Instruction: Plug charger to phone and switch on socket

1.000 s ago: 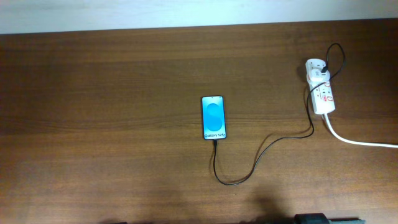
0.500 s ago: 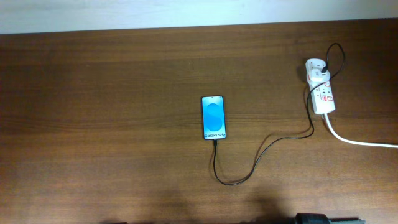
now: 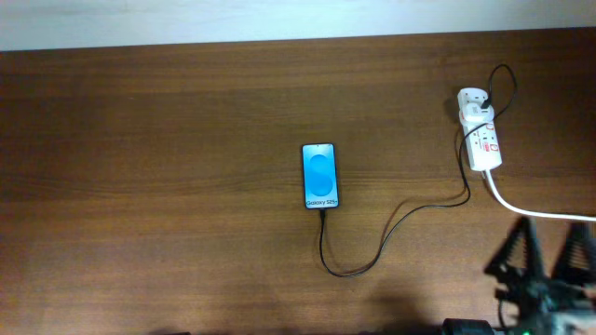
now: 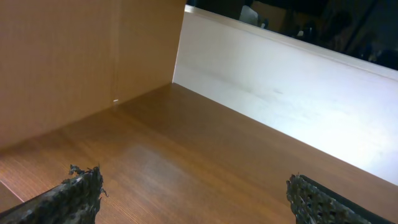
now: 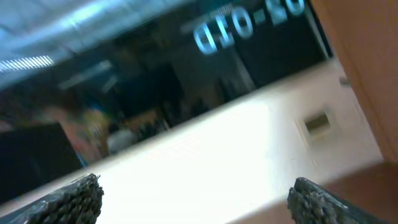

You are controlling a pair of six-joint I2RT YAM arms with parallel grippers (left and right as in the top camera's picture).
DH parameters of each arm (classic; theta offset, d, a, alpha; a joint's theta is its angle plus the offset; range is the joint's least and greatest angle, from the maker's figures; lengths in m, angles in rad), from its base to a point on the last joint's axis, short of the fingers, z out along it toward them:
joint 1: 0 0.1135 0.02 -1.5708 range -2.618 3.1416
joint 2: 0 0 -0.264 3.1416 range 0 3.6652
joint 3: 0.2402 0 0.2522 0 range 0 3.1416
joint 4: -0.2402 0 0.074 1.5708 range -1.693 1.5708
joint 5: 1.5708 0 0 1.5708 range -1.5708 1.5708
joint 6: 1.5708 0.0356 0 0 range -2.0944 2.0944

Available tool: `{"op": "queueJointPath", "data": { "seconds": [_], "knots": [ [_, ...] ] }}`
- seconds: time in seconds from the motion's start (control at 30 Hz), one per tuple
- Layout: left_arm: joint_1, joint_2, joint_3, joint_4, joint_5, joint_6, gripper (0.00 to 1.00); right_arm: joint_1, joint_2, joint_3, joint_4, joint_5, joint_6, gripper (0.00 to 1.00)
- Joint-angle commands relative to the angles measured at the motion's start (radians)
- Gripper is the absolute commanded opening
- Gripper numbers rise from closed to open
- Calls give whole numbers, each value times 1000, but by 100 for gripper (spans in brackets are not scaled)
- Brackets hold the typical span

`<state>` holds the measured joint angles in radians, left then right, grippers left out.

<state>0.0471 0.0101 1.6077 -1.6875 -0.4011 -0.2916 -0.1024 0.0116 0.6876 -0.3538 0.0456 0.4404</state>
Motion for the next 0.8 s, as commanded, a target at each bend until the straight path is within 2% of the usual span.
{"op": "queueJointPath", "data": {
  "seconds": [0.0, 0.17, 0.5, 0.57, 0.77],
  "knots": [
    [3, -2, 3, 0, -7, -6, 99, -3, -5, -125, 9, 13, -14, 99],
    [3, -2, 3, 0, -7, -6, 99, -3, -5, -269, 45, 19, -14, 99],
    [3, -2, 3, 0, -7, -6, 99, -3, -7, -531, 281, 19, -45, 99],
    [3, -2, 3, 0, -7, -6, 99, -3, -7, -557, 284, 19, -45, 99],
    [3, -2, 3, 0, -7, -6, 99, -3, -7, -657, 358, 23, -131, 99]
  ]
}}
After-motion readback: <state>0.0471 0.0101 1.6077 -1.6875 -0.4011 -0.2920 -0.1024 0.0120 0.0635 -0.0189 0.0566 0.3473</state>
